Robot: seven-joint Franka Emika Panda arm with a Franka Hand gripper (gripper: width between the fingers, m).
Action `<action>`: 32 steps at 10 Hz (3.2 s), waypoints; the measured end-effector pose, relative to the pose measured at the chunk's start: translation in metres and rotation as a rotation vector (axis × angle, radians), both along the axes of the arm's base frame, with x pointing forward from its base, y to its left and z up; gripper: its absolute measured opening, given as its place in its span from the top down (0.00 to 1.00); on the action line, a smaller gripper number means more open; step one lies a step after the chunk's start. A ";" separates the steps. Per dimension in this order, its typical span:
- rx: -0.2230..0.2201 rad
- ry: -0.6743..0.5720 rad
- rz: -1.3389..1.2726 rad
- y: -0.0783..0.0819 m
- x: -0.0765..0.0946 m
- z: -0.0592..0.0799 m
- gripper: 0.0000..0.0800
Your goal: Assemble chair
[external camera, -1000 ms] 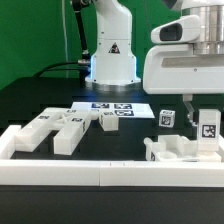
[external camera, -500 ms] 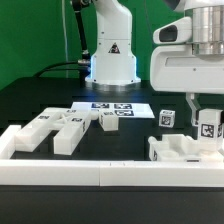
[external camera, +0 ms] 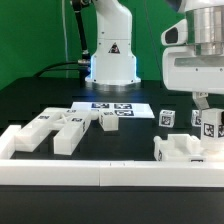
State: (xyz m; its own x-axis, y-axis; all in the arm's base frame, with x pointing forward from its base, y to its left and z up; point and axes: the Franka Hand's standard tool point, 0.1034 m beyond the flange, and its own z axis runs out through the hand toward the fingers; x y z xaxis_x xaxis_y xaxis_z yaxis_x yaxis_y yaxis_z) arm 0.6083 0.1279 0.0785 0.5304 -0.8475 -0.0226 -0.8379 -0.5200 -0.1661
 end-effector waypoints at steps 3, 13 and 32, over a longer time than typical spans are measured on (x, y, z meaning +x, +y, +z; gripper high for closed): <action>-0.017 -0.009 0.124 0.001 -0.001 -0.001 0.36; -0.151 -0.085 0.972 0.003 0.004 0.000 0.19; -0.164 -0.073 0.931 -0.001 0.004 -0.004 0.64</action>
Offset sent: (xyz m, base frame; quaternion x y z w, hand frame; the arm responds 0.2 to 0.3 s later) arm 0.0033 -0.0019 0.0000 -0.0286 0.0111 -0.1588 0.9868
